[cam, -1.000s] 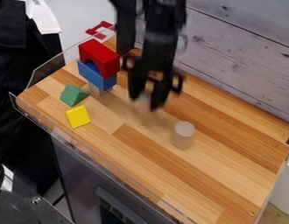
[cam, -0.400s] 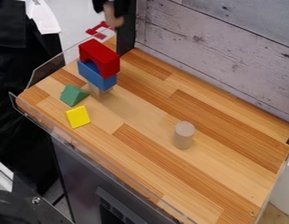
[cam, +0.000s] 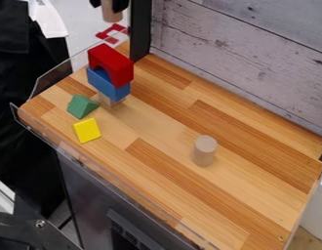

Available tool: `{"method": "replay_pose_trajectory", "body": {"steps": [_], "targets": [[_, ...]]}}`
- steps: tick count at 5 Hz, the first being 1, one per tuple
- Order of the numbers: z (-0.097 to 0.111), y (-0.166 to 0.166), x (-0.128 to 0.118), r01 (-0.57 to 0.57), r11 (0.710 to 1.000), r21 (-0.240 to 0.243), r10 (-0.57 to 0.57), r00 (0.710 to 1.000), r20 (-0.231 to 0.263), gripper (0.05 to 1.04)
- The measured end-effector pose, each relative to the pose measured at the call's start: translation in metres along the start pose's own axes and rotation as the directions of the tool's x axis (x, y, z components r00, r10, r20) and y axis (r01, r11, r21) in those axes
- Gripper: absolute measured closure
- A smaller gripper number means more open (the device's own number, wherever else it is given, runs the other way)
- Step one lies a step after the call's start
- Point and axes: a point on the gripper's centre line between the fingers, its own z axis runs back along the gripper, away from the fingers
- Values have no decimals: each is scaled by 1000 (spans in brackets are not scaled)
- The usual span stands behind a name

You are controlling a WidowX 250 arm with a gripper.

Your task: Put the cylinder on top of the red arch

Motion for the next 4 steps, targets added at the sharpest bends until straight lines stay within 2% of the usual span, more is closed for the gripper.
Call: {"method": "replay_pose_trajectory", "body": {"steps": [2, 3, 4], "targets": [[4, -4, -28, 60, 998, 15, -59, 997, -42, 561], [9, -8, -37, 80, 997, 19, -79, 996, -36, 561], [4, -12, -44, 97, 995, 24, -95, 994, -47, 561]]}}
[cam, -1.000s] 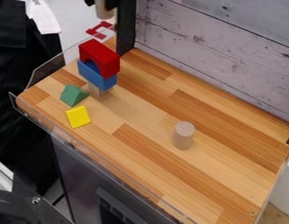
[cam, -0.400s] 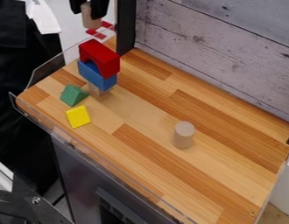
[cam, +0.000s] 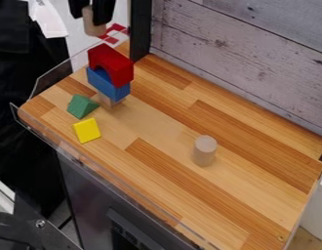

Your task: Put the cylinder on top of the red arch

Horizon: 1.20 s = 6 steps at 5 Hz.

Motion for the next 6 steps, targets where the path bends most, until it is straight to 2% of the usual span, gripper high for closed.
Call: {"method": "replay_pose_trajectory", "body": {"steps": [1, 2, 4, 5, 6], "targets": [[-15, -6, -7, 45, 999, -19, -46, 998, -41, 561], [-19, -19, -9, 89, 996, -20, -90, 995, -43, 561], [-22, -25, -8, 102, 995, -19, -103, 994, -42, 561], [-22, -30, -3, 93, 996, -4, -94, 995, -28, 492], [-22, -30, -1, 41, 999, -15, -41, 999, -14, 189]]}}
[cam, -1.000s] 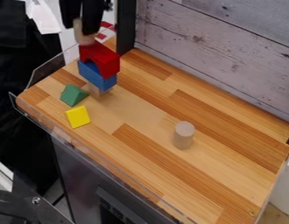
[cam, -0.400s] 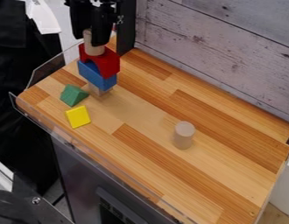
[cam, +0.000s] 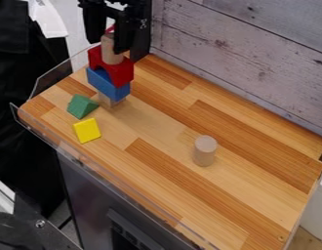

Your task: Put the cylinder on top of the red arch

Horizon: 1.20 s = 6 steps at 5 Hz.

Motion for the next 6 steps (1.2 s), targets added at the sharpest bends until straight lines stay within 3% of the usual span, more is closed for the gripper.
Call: {"method": "replay_pose_trajectory", "body": {"steps": [1, 3, 4, 6], "targets": [[7, 4, 4, -24, 1000, 5, 24, 999, 26, 80], [34, 10, 0, -41, 999, -28, 43, 996, 81, 85], [55, 0, -12, 25, 1000, 8, -26, 992, 128, 85], [36, -51, -36, 161, 987, 23, -162, 982, 94, 85]]}}
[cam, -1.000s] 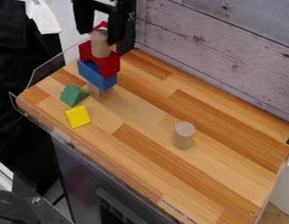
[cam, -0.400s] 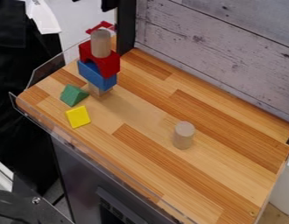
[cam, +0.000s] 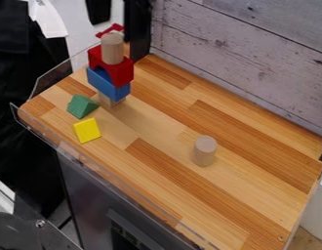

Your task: Put the cylinder on top of the red arch

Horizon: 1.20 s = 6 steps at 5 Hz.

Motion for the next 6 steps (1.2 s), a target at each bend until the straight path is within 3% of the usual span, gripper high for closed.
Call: {"method": "replay_pose_trajectory", "body": {"steps": [2, 5, 6], "targets": [[-26, -40, -1, 48, 999, 3, -48, 998, -31, 85], [-103, -75, 21, 21, 1000, 18, -20, 999, -34, 85], [-112, -80, 23, 1, 1000, 4, -1, 999, -49, 85]]}}
